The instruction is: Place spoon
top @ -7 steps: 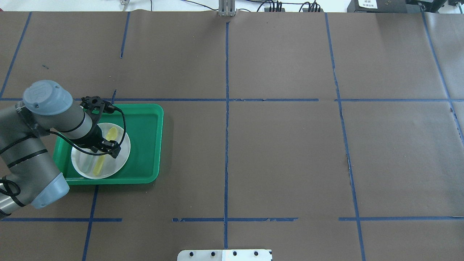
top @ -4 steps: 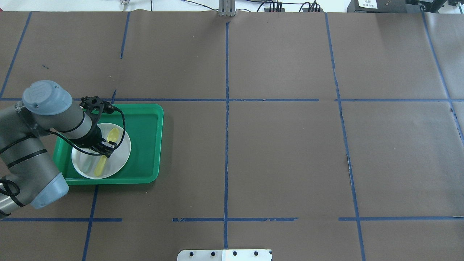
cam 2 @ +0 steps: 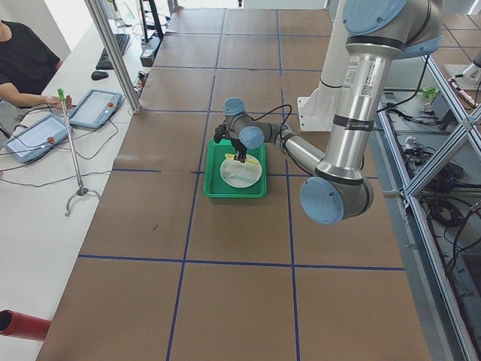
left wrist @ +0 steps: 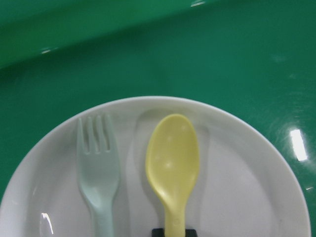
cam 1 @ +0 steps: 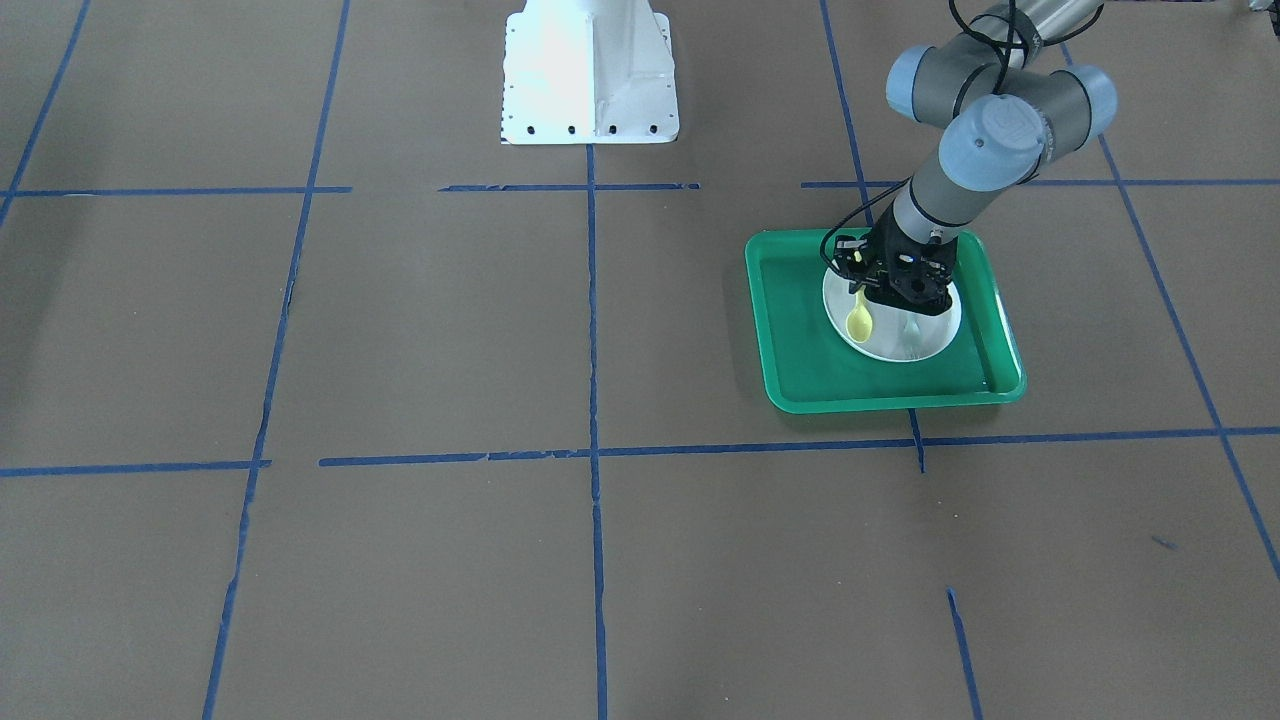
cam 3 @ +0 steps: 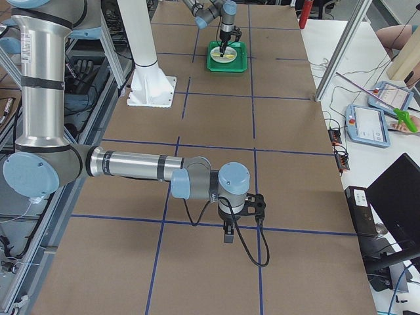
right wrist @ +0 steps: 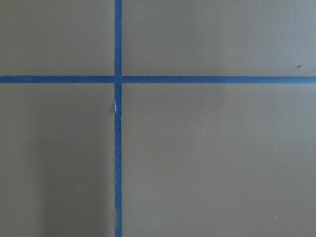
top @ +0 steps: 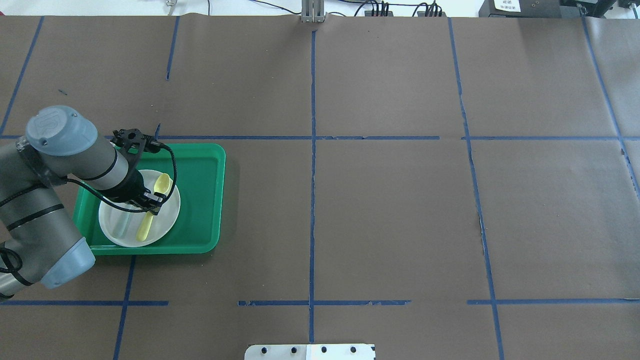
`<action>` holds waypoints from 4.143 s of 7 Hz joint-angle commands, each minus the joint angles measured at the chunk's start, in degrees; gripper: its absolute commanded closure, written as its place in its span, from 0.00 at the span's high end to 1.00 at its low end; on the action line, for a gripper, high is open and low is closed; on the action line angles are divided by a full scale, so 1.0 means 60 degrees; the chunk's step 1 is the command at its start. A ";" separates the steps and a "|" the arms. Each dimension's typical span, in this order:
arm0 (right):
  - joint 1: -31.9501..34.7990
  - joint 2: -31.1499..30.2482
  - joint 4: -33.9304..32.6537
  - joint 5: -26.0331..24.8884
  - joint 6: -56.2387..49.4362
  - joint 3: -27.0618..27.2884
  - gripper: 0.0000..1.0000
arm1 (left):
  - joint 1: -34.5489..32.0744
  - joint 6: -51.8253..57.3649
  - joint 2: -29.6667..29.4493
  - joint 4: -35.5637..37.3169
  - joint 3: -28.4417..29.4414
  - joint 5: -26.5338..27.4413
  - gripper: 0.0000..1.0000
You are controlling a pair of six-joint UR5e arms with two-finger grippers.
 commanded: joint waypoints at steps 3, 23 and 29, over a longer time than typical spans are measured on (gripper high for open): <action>0.0000 0.0000 0.0000 0.0004 0.0000 -0.0011 1.00 | 0.0080 -0.2681 -0.0928 -0.0008 0.0339 -0.0416 0.00; 0.0000 -0.0014 0.0000 -0.0011 0.0000 0.0004 1.00 | -0.8075 0.9233 0.3071 0.1368 0.1102 -0.1856 0.94; 0.0000 0.0000 0.0000 -0.0011 0.0000 0.0004 1.00 | -0.8650 0.9989 0.2662 0.2027 0.1146 -0.1149 1.00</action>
